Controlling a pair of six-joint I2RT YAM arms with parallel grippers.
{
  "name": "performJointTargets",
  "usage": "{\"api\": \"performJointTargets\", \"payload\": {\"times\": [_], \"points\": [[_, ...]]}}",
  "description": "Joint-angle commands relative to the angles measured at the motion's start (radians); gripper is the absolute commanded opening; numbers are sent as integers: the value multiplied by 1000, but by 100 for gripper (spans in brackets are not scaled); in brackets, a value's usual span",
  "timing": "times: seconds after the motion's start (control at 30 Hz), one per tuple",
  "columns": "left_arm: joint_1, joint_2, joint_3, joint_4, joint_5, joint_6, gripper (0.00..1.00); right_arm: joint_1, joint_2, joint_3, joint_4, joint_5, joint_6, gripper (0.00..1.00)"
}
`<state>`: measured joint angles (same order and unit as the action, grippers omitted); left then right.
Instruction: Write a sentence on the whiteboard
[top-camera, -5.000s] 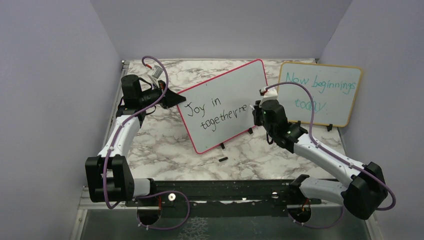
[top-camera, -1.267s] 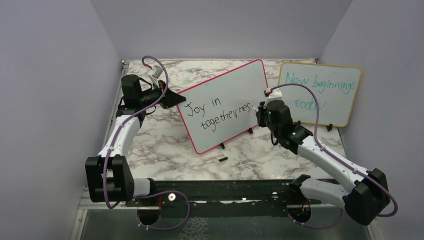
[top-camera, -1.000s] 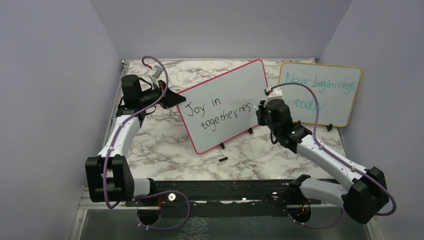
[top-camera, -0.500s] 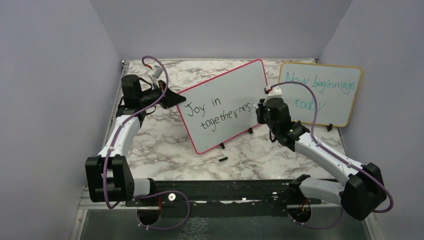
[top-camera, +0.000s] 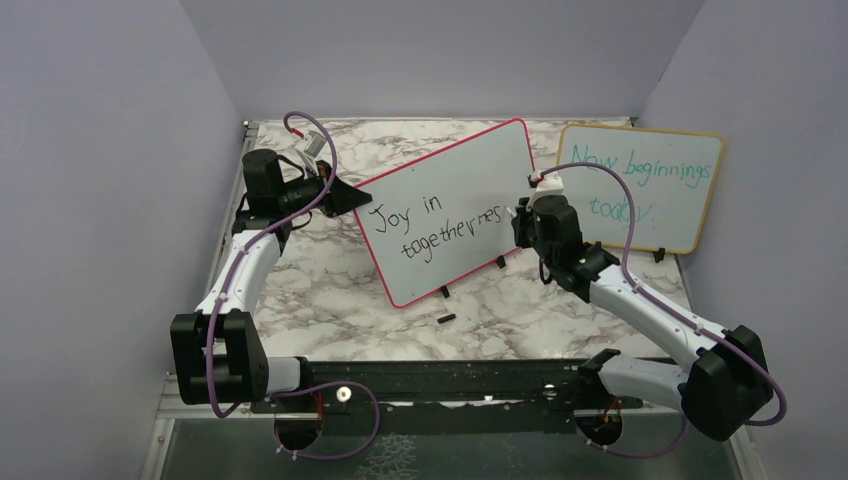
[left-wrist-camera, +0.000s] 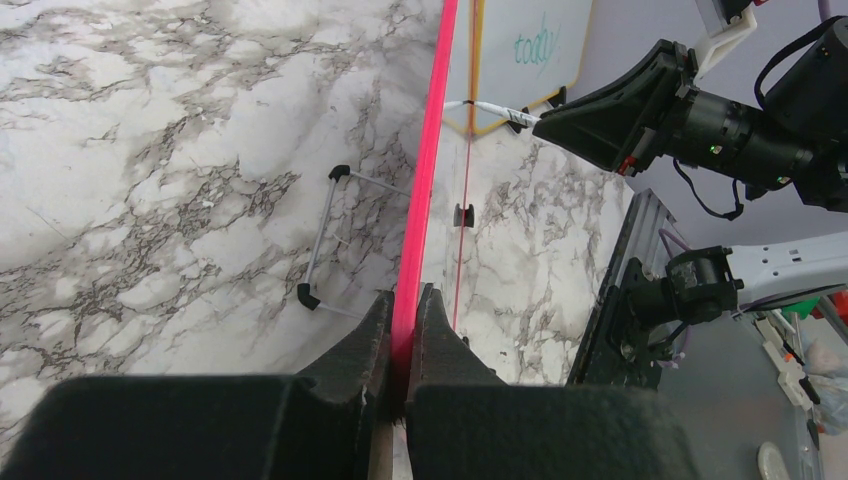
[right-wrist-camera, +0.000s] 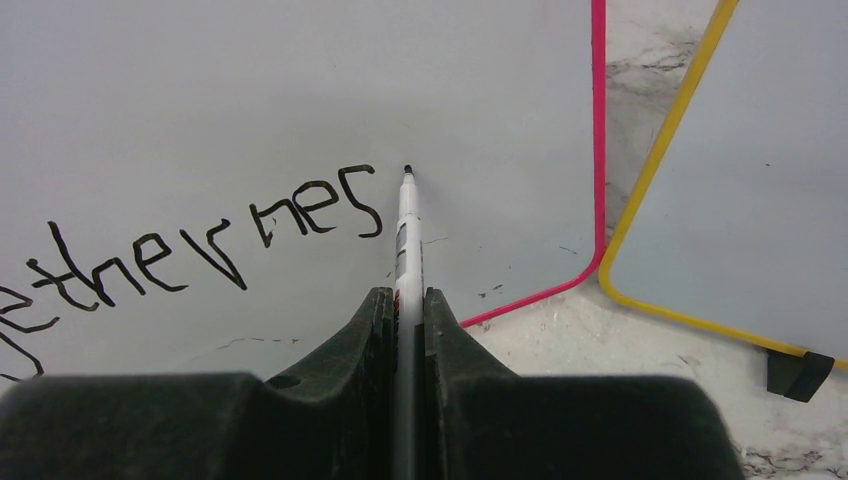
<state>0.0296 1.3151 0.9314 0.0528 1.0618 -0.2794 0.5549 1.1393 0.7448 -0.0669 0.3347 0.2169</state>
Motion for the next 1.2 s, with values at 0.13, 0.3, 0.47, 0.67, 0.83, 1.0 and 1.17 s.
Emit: {"api": "performJointTargets", "payload": {"times": [0.13, 0.3, 0.47, 0.67, 0.83, 1.0, 1.17], "points": [[-10, 36, -18, -87, -129, 112, 0, -6, -15, 17, 57, -45, -7, 1], [-10, 37, -19, -87, -128, 112, 0, -6, -16, 15, 58, -45, -8, 0], [-10, 38, -19, -88, -128, 112, 0, -6, -18, 16, 58, -49, -11, 0], [-10, 39, -19, -87, -128, 112, 0, -6, -11, 21, 43, -66, -14, 0], [-10, 38, -19, -87, -128, 112, 0, -6, -22, 12, 26, -81, -12, 0], [-10, 39, -19, -88, -127, 111, 0, -6, -27, 2, 8, -99, -9, 0], [-10, 38, -19, -88, -127, 111, 0, -6, -23, -6, -15, -96, -1, 1]]}}
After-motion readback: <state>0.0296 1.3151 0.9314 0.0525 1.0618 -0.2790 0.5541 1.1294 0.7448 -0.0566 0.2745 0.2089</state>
